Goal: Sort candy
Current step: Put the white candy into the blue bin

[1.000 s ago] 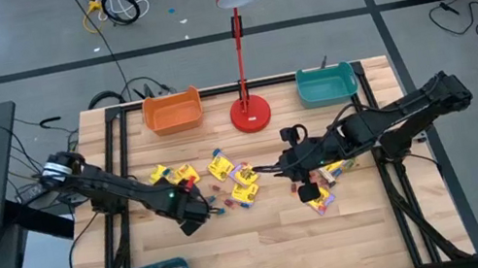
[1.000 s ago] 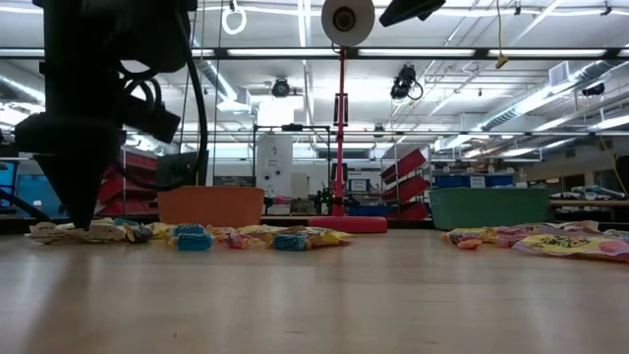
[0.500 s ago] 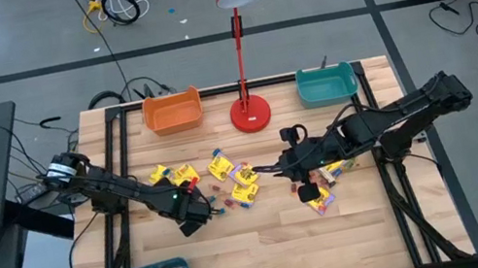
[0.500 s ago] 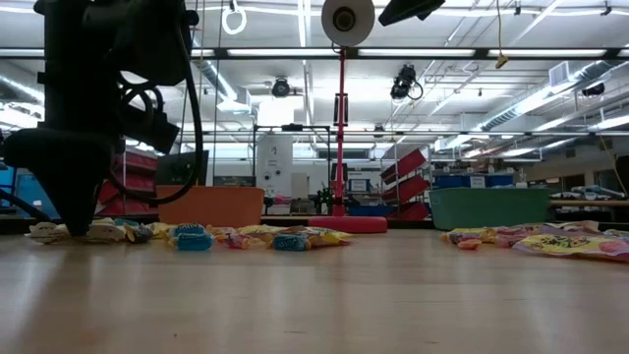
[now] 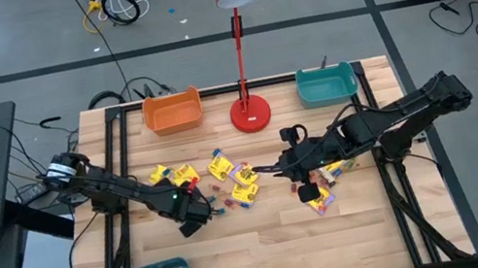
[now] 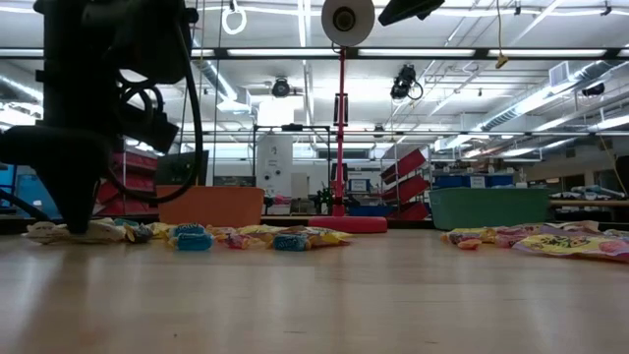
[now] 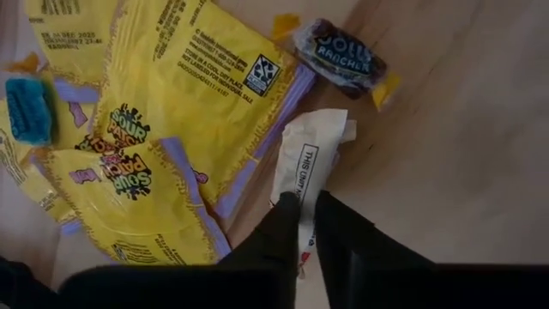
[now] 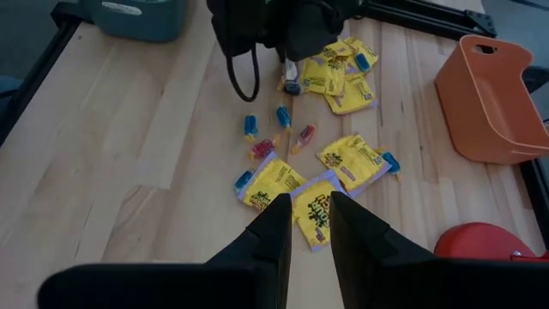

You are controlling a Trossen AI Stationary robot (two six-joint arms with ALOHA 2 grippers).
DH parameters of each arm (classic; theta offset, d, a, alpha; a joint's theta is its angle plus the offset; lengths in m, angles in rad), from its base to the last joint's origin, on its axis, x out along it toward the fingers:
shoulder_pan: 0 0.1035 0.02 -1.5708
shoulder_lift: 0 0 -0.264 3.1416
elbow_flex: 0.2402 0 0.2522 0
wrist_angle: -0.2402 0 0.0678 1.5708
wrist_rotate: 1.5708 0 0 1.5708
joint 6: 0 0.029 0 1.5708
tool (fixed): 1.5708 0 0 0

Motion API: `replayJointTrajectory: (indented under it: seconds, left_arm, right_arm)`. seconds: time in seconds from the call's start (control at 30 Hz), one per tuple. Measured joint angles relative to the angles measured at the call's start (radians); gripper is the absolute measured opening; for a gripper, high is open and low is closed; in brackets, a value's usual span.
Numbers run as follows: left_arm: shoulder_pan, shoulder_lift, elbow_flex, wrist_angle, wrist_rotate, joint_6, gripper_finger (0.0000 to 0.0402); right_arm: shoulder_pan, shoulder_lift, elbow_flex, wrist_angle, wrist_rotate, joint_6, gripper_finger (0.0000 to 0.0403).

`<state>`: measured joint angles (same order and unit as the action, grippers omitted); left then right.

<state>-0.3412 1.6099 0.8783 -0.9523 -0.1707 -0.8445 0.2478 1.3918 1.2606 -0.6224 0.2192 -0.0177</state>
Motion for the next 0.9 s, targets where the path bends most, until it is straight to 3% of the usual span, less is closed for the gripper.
replayJointTrajectory:
  seconds: [0.13, 0.43, 0.9]
  left_arm:
    - [-0.002, -0.001, 0.000, 0.013, -0.023, 0.053, 0.0005]
    - [-0.056, 0.000, 0.036, -0.014, -0.035, 0.107, 0.0001]
    - [-0.269, -0.073, 0.349, -0.188, 0.016, 0.257, 0.0000]
  right_arm:
    - [0.000, 0.000, 0.000, 0.000, 0.000, 0.000, 0.0068]
    - [0.000, 0.000, 0.000, 0.000, 0.000, -0.010, 0.0068]
    - [0.000, 0.000, 0.000, -0.002, 0.000, -0.018, 0.0068]
